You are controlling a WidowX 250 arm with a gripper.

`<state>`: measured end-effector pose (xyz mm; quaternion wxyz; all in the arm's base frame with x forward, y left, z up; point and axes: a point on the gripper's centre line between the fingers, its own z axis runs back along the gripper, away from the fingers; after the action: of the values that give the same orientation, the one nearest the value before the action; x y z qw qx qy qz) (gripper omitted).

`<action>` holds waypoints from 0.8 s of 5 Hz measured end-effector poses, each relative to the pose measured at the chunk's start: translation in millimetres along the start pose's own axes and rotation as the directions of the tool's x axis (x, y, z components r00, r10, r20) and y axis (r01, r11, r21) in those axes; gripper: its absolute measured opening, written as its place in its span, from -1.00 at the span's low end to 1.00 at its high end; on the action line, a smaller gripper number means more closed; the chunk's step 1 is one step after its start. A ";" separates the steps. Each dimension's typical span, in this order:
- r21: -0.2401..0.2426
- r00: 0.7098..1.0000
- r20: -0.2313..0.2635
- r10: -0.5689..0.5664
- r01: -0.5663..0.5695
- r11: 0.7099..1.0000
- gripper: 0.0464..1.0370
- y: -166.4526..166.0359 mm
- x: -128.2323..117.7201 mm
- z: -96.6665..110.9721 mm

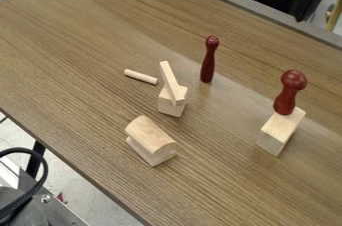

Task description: Put the brown king on top of theblock

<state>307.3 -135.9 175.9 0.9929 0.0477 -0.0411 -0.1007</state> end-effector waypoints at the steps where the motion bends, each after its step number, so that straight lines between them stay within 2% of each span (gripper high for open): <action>1: 0.009 1.000 -0.031 -0.002 0.002 1.000 0.93 -0.1 -1.9 -9.6; 2: 0.019 0.997 -0.081 0.018 -0.016 1.000 0.93 14.6 -8.3 -22.2; 3: 0.023 0.994 -0.102 0.046 -0.044 0.999 0.93 40.7 -12.9 -26.6; 4: 0.024 0.993 -0.097 0.062 -0.060 0.998 0.93 60.3 -13.0 -27.7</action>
<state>308.9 -72.1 153.8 0.9958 0.0619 0.0052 -0.0672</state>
